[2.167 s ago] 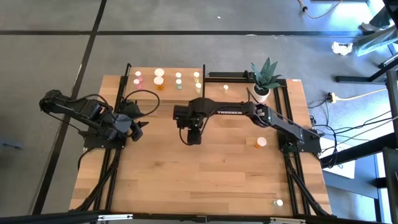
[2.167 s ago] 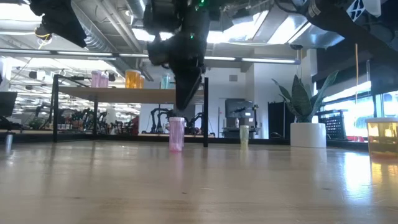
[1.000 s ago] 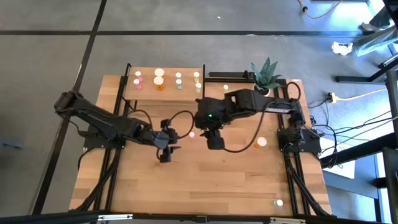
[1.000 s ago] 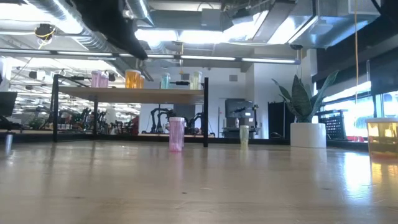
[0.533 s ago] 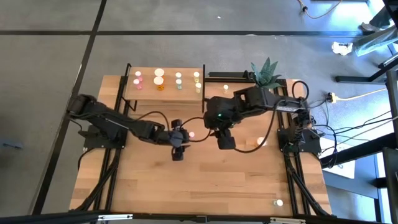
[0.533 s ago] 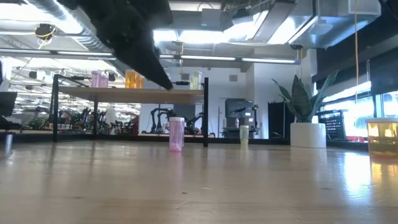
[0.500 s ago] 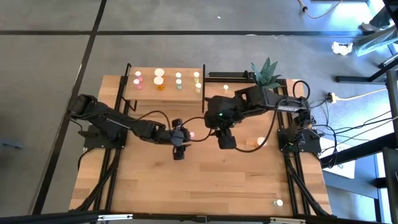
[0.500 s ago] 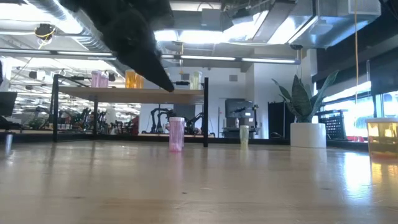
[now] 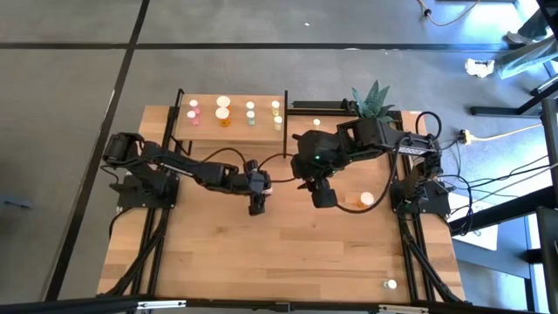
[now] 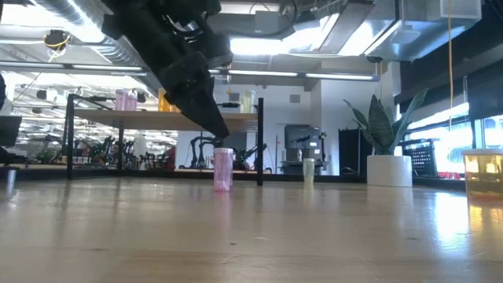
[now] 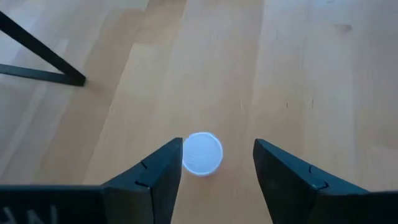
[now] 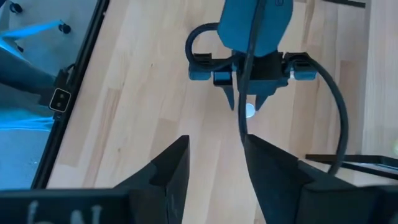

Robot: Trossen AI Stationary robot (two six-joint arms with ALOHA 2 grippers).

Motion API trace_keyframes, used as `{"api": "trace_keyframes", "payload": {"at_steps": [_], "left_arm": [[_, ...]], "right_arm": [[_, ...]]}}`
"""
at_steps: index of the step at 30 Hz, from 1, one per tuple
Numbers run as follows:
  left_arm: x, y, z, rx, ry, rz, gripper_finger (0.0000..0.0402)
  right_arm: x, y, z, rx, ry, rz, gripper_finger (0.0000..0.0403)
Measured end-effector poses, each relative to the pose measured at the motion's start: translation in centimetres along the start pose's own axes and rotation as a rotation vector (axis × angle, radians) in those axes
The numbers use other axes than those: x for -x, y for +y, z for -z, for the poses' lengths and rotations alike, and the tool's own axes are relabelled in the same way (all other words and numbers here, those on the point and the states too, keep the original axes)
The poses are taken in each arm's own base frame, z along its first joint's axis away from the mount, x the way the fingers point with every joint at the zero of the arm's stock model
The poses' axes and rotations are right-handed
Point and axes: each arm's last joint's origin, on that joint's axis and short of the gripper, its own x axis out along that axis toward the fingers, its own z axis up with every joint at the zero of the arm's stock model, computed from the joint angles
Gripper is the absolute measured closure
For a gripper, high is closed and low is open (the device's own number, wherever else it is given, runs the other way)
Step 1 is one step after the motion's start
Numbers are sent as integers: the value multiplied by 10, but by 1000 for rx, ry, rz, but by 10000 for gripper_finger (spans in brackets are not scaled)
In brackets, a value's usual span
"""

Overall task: Pick and place medicine bottles onto shelf by color
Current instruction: Put the pink pill bottle on the shelf aligned with the other pink pill bottles

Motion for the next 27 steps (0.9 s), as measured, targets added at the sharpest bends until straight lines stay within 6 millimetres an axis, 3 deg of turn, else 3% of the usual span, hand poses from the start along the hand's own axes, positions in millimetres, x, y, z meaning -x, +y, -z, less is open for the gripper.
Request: {"api": "trace_keyframes", "payload": {"at_steps": [8,21,27], "left_arm": [[-1,3,-1,7,0,-9,211],[-32,-2,16,-20,96,-32,211],[-37,-3,20,-23,116,-36,211]], "right_arm": [[0,0,0,7,1,0,247],[0,0,0,4,2,1,247],[0,0,0,4,2,1,247]]}}
